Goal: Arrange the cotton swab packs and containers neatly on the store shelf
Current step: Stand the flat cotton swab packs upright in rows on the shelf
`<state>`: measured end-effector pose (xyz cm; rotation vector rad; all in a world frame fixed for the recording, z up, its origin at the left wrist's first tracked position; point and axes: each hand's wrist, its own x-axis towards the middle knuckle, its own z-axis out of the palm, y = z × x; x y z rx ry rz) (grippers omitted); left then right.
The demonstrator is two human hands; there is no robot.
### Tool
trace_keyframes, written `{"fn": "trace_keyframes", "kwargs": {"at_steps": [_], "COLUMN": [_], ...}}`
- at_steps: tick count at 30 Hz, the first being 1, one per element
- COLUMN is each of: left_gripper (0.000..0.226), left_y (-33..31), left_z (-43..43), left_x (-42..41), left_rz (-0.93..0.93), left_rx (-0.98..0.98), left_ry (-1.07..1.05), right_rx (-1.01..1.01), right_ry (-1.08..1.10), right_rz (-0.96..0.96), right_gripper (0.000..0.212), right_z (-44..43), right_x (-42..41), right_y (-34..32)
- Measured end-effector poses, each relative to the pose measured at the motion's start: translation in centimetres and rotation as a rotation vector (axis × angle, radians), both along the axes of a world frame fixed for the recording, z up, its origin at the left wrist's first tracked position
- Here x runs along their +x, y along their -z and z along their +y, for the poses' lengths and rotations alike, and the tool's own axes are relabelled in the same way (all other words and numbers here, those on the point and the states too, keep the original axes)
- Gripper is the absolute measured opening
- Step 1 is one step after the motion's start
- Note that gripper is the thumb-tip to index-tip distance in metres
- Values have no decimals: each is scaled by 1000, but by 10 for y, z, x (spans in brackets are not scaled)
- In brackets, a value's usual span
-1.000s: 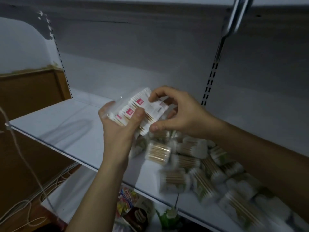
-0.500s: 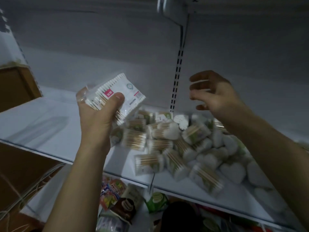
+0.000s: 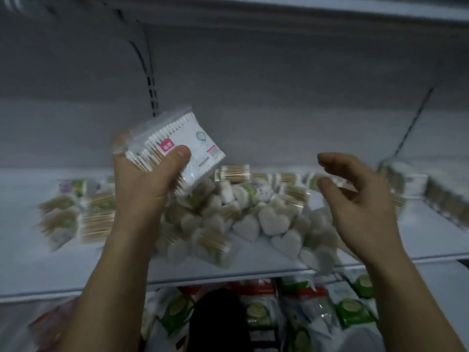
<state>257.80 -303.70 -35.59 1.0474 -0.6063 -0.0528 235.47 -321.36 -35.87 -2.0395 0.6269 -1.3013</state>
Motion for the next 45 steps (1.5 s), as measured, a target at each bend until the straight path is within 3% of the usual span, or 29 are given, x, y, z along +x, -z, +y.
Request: {"fn": "trace_keyframes", "kwargs": {"at_steps": [3, 6, 10, 17, 23, 28, 34, 37, 45], "left_gripper": [75, 85, 73, 83, 71, 68, 64, 62, 61], "left_y": [8, 14, 10, 2, 10, 27, 46, 53, 73], "left_z": [-35, -73, -126, -199, -256, -285, -308, -314, -328], "left_x": [-32, -70, -122, -192, -240, -280, -306, -316, -339], "left_rz": [-49, -99, -294, -565, -567, -405, -174, -91, -200], "left_rx": [81, 129, 223, 376, 371, 300, 240, 227, 189], "left_ry": [110, 230, 303, 354, 423, 573, 613, 518, 159], "right_rx": [-30, -59, -105, -26, 115, 344, 503, 513, 359], "right_ry": [95, 151, 258, 329, -27, -390, -413, -422, -402], "right_rz": [70, 132, 212, 211, 95, -54, -147, -139, -73], "right_gripper": [33, 36, 38, 40, 52, 56, 42, 39, 31], "right_z": [-5, -10, -32, -96, -146, -183, -225, -238, -276], "right_x": [-36, -75, -124, -189, -213, -234, -249, -251, -274], "right_y": [11, 24, 37, 42, 30, 21, 24, 23, 14]}}
